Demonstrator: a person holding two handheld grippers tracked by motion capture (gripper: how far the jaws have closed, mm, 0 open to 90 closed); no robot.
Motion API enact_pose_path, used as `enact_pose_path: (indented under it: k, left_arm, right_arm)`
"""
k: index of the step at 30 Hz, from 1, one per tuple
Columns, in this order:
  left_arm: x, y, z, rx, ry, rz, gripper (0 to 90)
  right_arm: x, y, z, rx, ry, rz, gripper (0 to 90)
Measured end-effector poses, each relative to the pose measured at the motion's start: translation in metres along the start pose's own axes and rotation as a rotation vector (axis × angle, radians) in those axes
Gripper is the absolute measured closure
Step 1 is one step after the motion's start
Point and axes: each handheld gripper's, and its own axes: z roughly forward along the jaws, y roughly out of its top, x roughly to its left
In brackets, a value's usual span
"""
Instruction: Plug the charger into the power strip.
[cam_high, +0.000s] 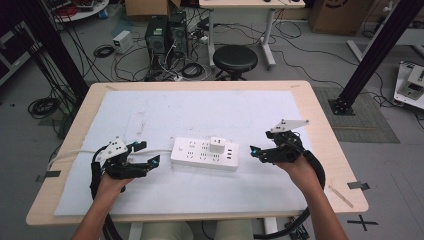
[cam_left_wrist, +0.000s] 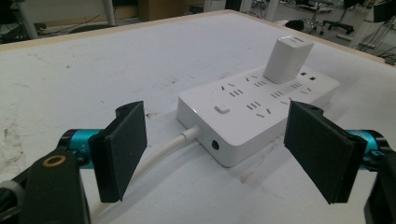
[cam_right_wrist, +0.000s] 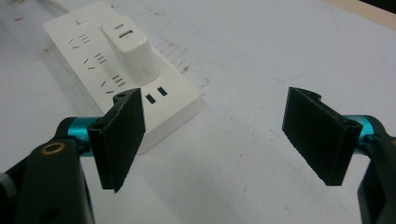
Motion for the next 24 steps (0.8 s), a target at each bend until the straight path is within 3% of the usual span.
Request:
enact_pose_path:
  k: [4, 11, 24]
  left_arm:
    - [0.001, 0.000, -0.003, 0.001, 0.006, 0.003, 21.3]
    - [0.001, 0.000, -0.006, 0.002, 0.011, 0.003, 21.3]
    - [0.001, -0.001, -0.009, 0.005, 0.019, 0.004, 21.3]
  right_arm:
    - [-0.001, -0.014, -0.007, -0.042, -0.034, 0.039, 21.7]
    - [0.000, -0.031, -0.011, -0.055, -0.065, 0.074, 21.7]
    - [0.000, -0.044, -0.015, -0.069, -0.054, 0.094, 21.7]
